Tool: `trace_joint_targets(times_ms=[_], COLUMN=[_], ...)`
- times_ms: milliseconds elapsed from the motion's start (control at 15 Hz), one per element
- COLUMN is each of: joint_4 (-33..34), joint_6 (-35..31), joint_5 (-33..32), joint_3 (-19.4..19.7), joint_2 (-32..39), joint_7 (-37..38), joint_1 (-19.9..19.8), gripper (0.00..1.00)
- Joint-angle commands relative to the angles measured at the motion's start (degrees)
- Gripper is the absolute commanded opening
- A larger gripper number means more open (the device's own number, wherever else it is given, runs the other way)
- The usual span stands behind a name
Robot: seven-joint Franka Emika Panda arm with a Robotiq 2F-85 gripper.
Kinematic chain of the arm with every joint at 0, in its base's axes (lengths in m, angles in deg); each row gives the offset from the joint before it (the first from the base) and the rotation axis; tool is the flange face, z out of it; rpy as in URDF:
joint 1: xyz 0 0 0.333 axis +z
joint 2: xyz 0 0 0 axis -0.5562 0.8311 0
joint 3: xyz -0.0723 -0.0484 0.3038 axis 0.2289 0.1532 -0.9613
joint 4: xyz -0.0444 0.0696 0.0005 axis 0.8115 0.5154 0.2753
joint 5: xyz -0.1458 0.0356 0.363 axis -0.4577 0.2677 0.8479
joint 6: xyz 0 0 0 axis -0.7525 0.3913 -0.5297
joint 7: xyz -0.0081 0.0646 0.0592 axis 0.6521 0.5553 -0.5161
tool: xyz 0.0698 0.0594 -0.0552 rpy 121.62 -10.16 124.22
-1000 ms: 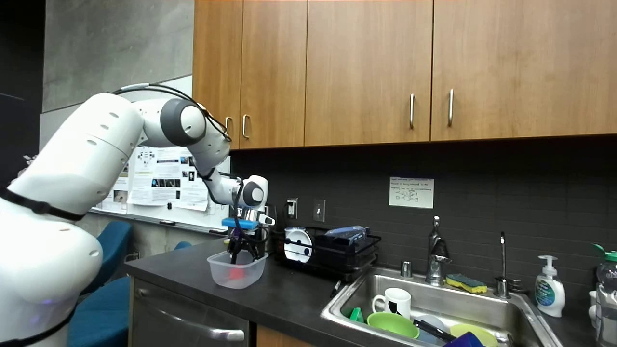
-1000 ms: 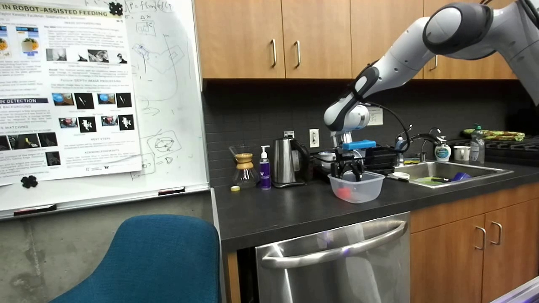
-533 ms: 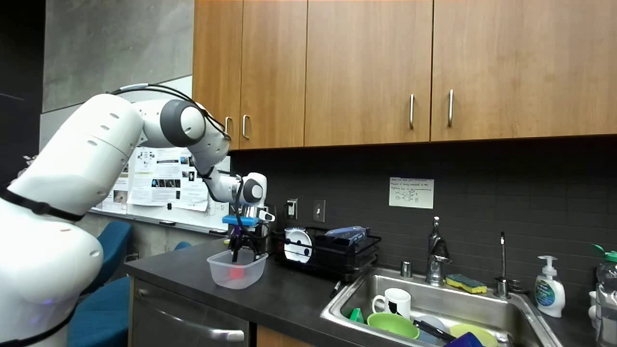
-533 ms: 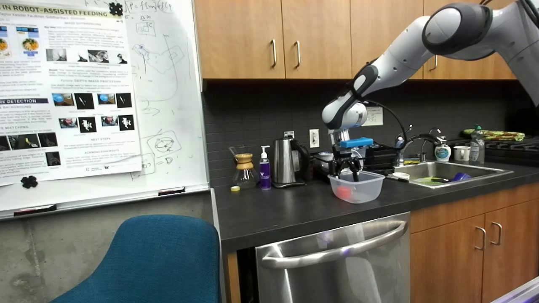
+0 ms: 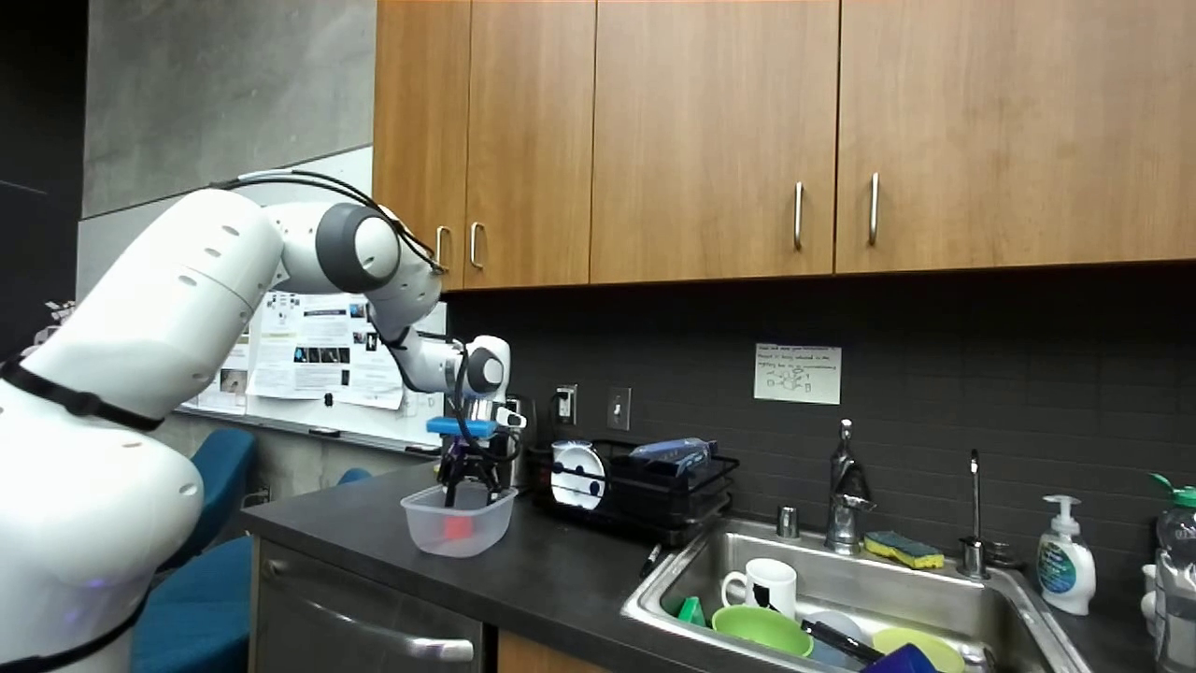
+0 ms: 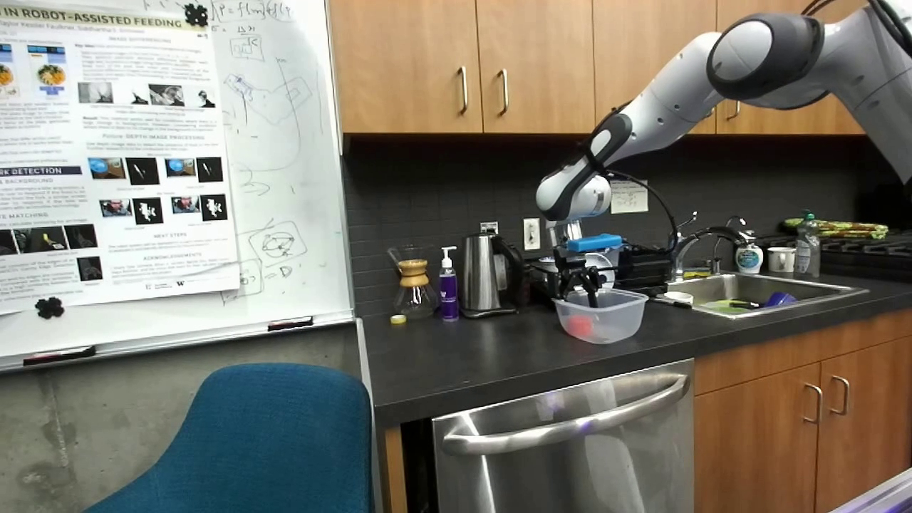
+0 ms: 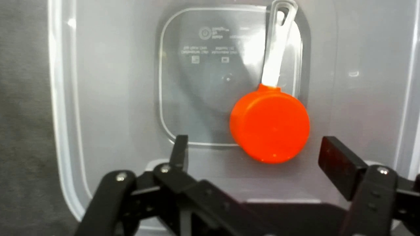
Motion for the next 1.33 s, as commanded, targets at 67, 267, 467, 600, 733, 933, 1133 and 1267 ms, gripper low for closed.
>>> trace_joint_targets(times_ms=[67, 267, 467, 600, 733, 933, 1133, 1267], joint_4=[3.5, 3.3, 1.0, -1.0, -2.3, -4.1, -5.5, -6.1], joint_6=[1.9, 2.8, 2.5, 1.8, 1.6, 1.7, 2.0, 2.1], joint_5=[-0.7, -0.7, -0.3, 0.5, 0.8, 1.0, 1.1, 1.0], joint_3=[-0.4, -0.4, 0.1, 0.3, 0.4, 0.3, 0.3, 0.3], joint_2=[2.5, 2.4, 0.3, -1.3, -2.6, -4.5, -6.1, -6.8], joint_7=[-0.1, -0.6, -0.2, -0.1, -0.3, -0.4, -0.3, -0.3], joint_1=[1.0, 0.9, 0.1, -0.7, -1.3, -1.9, -2.2, -2.3], gripper=[1.0, 1.0, 1.0, 0.96, 0.71, 0.57, 0.93, 0.99])
